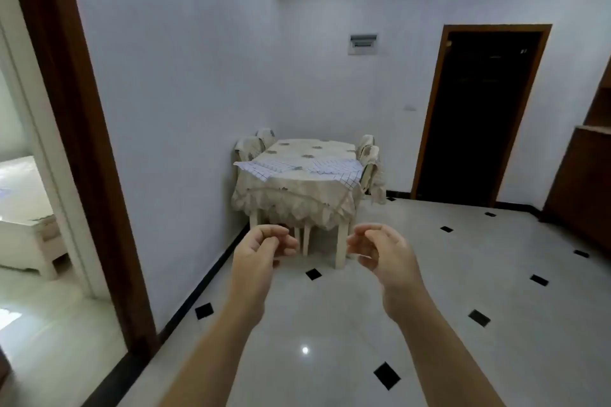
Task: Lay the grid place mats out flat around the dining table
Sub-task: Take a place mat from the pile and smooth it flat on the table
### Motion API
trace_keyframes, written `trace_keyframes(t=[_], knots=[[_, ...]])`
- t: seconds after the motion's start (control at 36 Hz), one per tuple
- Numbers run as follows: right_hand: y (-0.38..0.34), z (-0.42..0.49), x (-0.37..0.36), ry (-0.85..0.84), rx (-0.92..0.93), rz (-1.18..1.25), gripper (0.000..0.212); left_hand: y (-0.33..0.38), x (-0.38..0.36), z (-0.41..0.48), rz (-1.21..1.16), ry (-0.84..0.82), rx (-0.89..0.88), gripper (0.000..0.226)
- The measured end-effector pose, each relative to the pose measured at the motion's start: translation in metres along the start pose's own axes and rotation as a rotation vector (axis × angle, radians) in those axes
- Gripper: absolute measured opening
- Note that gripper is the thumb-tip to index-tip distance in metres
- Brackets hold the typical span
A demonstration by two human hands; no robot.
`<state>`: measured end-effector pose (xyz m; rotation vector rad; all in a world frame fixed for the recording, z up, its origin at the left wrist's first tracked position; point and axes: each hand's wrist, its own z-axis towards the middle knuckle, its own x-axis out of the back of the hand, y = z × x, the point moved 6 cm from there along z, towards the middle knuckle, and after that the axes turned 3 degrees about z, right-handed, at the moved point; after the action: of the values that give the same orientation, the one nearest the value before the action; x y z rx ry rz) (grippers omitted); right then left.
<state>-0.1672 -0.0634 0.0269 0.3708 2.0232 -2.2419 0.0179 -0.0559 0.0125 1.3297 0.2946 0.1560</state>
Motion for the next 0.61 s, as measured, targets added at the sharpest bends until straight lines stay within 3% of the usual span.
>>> trace_keyframes(t=[0.25, 0.61], knots=[[0.028, 0.060, -0.045, -0.035, 0.010, 0.018, 0.028, -0.024, 0.029, 0.063, 0.028, 0.038, 0.005, 0.030], [0.074, 0.214, -0.203, -0.078, 0.004, 0.085, 0.029, -0.045, 0.109, 0.263, 0.027, 0.066, -0.011, 0.031]])
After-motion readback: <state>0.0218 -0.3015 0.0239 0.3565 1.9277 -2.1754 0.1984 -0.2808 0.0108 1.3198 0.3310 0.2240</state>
